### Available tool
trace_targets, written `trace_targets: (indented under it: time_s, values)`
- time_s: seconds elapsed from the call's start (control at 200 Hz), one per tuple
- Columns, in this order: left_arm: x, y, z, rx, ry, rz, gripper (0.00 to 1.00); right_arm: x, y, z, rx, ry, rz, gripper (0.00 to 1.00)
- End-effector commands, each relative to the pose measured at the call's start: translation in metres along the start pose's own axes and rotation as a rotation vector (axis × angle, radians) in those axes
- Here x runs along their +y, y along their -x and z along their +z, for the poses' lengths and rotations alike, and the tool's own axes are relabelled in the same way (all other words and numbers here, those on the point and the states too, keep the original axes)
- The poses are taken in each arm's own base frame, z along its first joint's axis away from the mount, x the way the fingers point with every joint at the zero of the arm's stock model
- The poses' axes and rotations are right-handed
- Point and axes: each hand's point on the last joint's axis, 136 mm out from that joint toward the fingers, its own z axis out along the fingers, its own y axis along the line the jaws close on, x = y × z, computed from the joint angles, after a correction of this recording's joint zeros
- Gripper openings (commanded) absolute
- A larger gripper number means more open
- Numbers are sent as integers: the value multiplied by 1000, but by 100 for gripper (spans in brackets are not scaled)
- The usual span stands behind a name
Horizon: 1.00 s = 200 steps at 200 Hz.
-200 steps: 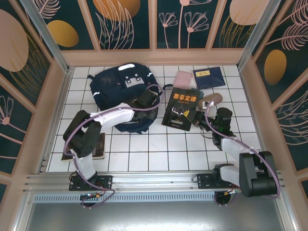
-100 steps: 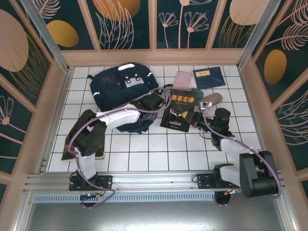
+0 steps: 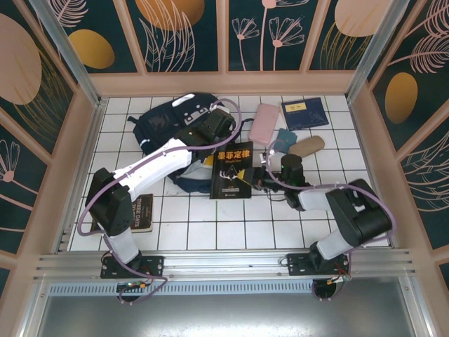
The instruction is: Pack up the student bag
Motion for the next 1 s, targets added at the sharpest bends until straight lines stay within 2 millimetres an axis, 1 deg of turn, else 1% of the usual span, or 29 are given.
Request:
trace_targets:
  time_s: [0.0,0.035,0.095,0.17,0.265,0.3,0.365,0.46,0.485,0.495,0.51,0.55,0.581,0.636,0.696,0.746,0.791,0.901,0.996]
  values:
    - [0,47,-46,-139,-77,-67,0,40,48,10,-114,117,-108,0]
    - [-1,47,-48,-142,-93,-68,0,41,55,14,-122,119,-113,0]
    - [-1,45,-52,-147,-109,-73,0,38,70,28,-116,119,-112,0]
    - [-6,42,-56,-147,-153,-69,0,39,88,46,-106,135,-106,0]
    - [-11,39,-60,-148,-198,-72,0,32,108,72,-96,138,-88,0]
    - [-15,38,-62,-148,-222,-74,0,32,113,84,-96,134,-94,0]
    - [-19,39,-63,-153,-251,-77,0,24,121,106,-107,88,-93,0]
    - [-24,42,-64,-159,-275,-79,0,16,124,141,-104,33,-90,0]
    - [-24,42,-63,-158,-278,-77,0,13,128,148,-106,26,-84,0]
    - [-25,43,-64,-159,-278,-77,0,11,130,150,-107,22,-82,1]
    - [-25,43,-63,-159,-277,-76,0,14,122,159,-88,26,-83,2]
    - [-24,44,-63,-161,-274,-77,0,11,118,172,-70,20,-74,7]
    - [-25,44,-63,-163,-274,-74,0,8,115,181,-56,11,-65,17]
    - [-23,43,-62,-164,-268,-74,0,5,109,193,-23,2,-56,28]
    - [-21,41,-60,-162,-250,-74,0,3,105,195,-8,-10,-54,39]
    - [-18,40,-58,-162,-234,-75,0,2,104,189,-16,-29,-61,50]
    - [-15,38,-57,-161,-218,-76,0,2,105,180,-28,-48,-73,56]
    - [-9,36,-51,-155,-184,-80,0,3,106,155,-61,-84,-91,66]
    - [-3,34,-48,-148,-171,-96,0,3,103,134,-80,-97,-96,69]
